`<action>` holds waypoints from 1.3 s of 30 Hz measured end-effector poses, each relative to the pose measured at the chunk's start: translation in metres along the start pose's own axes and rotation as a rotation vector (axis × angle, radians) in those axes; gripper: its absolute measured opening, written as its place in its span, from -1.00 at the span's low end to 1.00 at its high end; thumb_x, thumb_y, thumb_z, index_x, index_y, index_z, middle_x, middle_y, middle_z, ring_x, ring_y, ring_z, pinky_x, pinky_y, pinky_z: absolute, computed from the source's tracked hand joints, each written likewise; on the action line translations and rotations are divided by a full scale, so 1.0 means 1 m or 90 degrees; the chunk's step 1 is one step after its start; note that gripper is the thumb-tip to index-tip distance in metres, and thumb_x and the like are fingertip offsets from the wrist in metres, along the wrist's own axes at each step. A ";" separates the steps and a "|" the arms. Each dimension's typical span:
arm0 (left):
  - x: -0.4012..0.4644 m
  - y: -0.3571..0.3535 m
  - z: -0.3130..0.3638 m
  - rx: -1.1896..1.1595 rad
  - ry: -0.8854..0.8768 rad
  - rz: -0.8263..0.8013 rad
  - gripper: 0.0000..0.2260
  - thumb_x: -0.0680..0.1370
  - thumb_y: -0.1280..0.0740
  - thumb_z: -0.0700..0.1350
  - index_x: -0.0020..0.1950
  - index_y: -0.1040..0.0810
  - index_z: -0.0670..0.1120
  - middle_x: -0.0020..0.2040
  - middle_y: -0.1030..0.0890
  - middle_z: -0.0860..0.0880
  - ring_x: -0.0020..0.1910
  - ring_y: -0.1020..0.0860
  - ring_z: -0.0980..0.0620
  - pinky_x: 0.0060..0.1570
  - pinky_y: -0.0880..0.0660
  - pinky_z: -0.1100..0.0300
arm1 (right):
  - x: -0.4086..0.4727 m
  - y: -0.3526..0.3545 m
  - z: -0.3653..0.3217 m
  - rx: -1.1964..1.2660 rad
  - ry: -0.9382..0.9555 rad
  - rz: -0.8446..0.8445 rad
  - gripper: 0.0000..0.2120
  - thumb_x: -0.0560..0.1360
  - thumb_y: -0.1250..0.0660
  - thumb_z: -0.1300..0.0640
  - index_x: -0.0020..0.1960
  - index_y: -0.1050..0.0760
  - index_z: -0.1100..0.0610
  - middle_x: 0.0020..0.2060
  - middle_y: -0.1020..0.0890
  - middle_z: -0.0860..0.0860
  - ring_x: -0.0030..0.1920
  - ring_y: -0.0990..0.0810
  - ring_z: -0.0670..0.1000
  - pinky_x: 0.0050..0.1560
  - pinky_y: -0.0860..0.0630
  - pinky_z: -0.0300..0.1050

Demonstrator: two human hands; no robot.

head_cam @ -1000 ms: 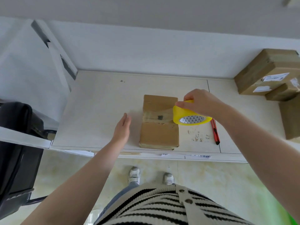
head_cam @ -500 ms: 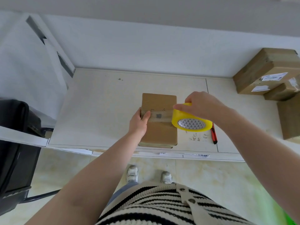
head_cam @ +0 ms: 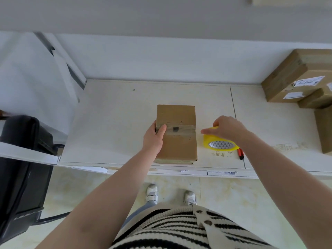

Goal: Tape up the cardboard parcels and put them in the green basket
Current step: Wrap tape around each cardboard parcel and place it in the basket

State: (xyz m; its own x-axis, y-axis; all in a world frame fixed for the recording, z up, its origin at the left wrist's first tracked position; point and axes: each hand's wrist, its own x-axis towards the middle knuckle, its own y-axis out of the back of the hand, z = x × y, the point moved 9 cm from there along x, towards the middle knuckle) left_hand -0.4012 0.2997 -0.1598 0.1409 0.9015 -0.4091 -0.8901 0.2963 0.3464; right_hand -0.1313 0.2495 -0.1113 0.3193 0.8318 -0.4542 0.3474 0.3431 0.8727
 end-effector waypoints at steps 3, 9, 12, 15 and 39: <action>-0.001 0.005 -0.001 -0.002 0.006 0.031 -0.75 0.66 -0.20 0.03 0.30 -0.51 0.03 -0.03 -0.57 0.21 0.10 -0.55 0.02 0.02 -0.40 0.17 | 0.006 -0.001 -0.006 0.006 0.007 -0.007 -0.46 0.31 -0.34 -0.47 -0.30 -0.44 0.03 -0.35 -0.56 -0.03 -0.26 -0.54 -0.02 -0.29 -0.35 -0.14; -0.004 0.006 0.014 0.151 -0.034 0.028 -0.56 0.67 -0.15 0.09 0.54 -0.27 0.00 0.18 -0.56 0.09 0.25 -0.53 -0.07 0.01 -0.41 0.18 | 0.011 -0.007 -0.010 0.003 0.009 -0.024 -0.44 0.32 -0.34 -0.45 -0.40 -0.28 0.01 -0.42 -0.45 -0.03 -0.30 -0.49 0.03 -0.18 -0.42 -0.08; -0.007 0.009 0.031 0.414 -0.085 0.077 -0.38 0.68 -0.10 0.10 0.63 0.11 -0.05 0.62 -0.09 -0.08 0.53 -0.23 -0.12 0.37 -0.36 0.01 | 0.012 -0.005 -0.008 0.015 0.023 -0.022 -0.43 0.33 -0.33 -0.46 -0.40 -0.32 0.03 -0.45 -0.45 -0.03 -0.37 -0.46 -0.01 -0.34 -0.30 -0.15; -0.015 -0.014 0.077 0.568 -0.289 0.127 -0.39 0.69 -0.07 0.03 0.62 0.16 -0.15 0.63 0.13 -0.15 0.61 0.07 -0.12 0.57 0.09 -0.01 | 0.013 -0.005 -0.004 0.021 0.026 -0.025 -0.39 0.31 -0.28 -0.51 -0.38 -0.38 0.07 -0.46 -0.48 -0.02 -0.38 -0.49 -0.01 -0.38 -0.28 -0.16; 0.000 -0.051 0.073 0.759 -0.301 0.066 -0.40 0.64 0.18 0.20 0.59 0.34 0.01 0.58 0.35 -0.18 0.57 0.32 -0.17 0.51 0.27 -0.21 | 0.019 -0.009 -0.007 0.022 0.000 -0.024 -0.40 0.26 -0.26 -0.57 -0.36 -0.34 0.00 -0.42 -0.51 -0.05 -0.34 -0.50 -0.04 -0.32 -0.32 -0.15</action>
State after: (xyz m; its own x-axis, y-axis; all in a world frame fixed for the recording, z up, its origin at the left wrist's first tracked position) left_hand -0.3245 0.3076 -0.1158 0.4522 0.8881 -0.0817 -0.0053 0.0943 0.9955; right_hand -0.1343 0.2652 -0.1268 0.3055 0.8183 -0.4868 0.3894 0.3592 0.8481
